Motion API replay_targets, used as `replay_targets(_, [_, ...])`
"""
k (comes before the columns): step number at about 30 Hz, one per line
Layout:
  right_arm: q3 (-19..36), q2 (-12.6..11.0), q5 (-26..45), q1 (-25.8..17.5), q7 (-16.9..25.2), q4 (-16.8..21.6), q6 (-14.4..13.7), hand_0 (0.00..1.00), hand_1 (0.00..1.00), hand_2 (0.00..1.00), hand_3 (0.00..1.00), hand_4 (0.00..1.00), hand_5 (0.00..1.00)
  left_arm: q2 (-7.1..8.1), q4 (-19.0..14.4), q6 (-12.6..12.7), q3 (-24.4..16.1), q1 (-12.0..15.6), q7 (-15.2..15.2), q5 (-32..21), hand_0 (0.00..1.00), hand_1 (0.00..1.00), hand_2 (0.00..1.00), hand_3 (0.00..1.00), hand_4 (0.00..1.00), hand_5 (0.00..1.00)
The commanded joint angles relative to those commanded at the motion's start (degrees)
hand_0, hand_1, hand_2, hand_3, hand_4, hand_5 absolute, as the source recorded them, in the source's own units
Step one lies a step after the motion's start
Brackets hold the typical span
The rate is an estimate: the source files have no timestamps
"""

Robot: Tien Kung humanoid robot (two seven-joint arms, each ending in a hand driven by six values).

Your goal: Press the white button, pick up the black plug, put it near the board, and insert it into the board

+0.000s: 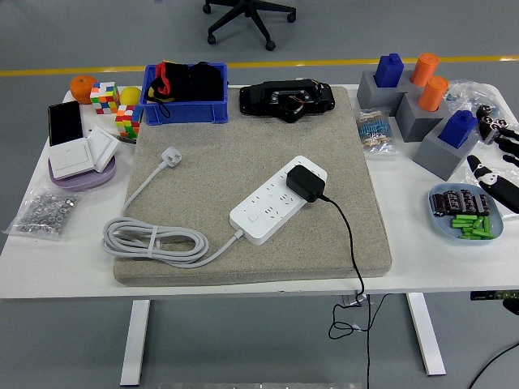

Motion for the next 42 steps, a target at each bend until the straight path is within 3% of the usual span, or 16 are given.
replay_targets(42, [1.2, 0.6, -0.1, -0.3, -0.2, 0.0, 0.3, 0.768, 0.739, 0.68, 0.717, 0.883, 0.253, -0.47, 0.0, 0.3, -0.7, 0.2, -0.1, -0.3, 0.684, 0.677, 0.658, 0.687, 0.574, 0.19])
